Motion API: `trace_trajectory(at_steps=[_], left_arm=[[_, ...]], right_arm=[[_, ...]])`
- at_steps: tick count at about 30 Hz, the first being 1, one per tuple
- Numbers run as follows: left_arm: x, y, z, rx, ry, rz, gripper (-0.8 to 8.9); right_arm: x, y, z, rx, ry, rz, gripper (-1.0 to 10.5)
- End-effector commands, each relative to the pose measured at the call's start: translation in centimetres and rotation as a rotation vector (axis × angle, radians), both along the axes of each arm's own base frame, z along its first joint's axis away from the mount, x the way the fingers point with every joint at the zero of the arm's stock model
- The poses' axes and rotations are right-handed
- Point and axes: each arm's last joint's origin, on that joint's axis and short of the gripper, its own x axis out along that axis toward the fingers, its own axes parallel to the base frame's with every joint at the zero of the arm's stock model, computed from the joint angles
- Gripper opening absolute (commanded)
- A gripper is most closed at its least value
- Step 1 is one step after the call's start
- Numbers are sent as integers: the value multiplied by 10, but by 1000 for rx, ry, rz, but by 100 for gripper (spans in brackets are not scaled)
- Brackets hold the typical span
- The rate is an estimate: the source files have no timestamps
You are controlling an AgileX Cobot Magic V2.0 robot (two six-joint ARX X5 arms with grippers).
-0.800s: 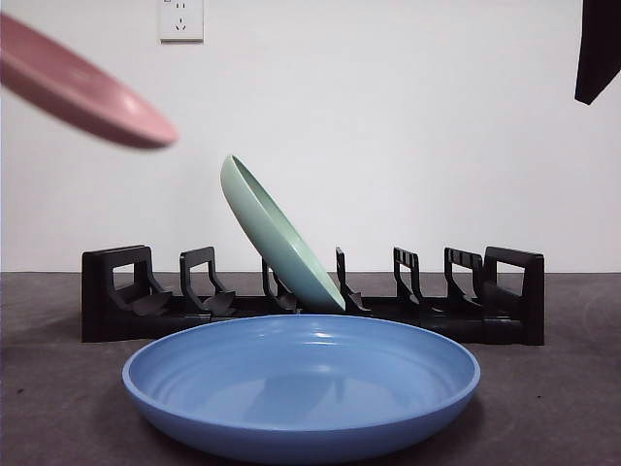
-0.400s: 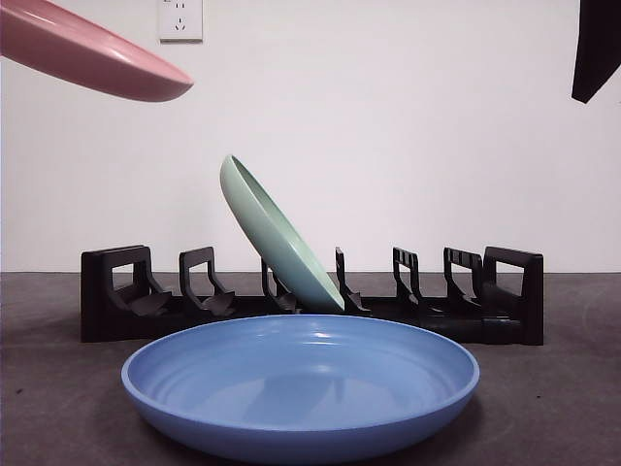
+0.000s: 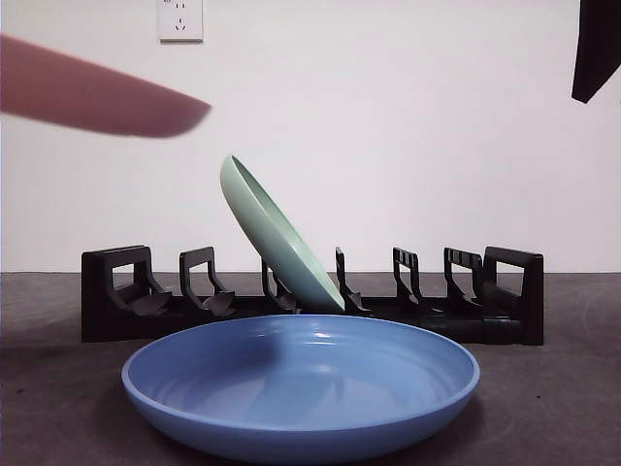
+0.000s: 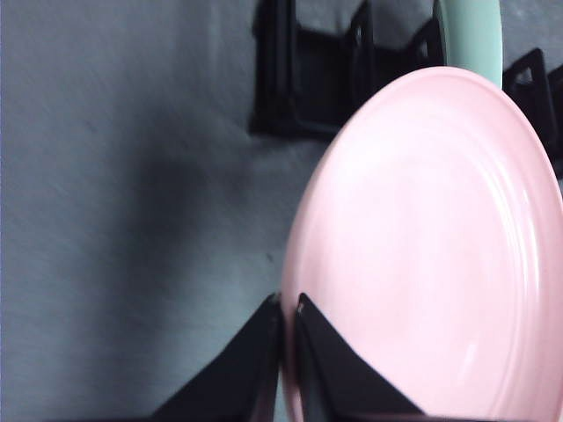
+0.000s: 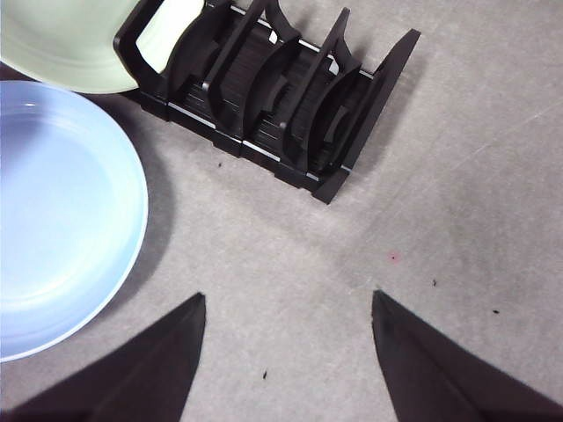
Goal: Place the plate
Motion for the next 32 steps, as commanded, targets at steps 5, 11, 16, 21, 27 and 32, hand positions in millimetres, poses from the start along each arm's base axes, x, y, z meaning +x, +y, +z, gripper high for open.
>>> trace_trajectory(at_steps=[5,11,16,21,27,32], left_arm=[[1,-7,-48,-184,88,50,11],[12,-17,-69,-221,124,30,11],[27,-32,-75,-232,159,-19,11],[43,-50,-83,-227,193,-73,11],[62,-74,-96,-196,205,-108,11],[74,-94,-111,-166,229,-138,11]], right_arm=[[1,1,2,8,-6,-2,301],[1,1,2,8,-6,-2,301],[1,1,2,8,-7,-1,301],[1,1,2,8,-7,-2,301],[1,1,2,8,-6,-1,301],[1,1,2,7,-7,-1,301]])
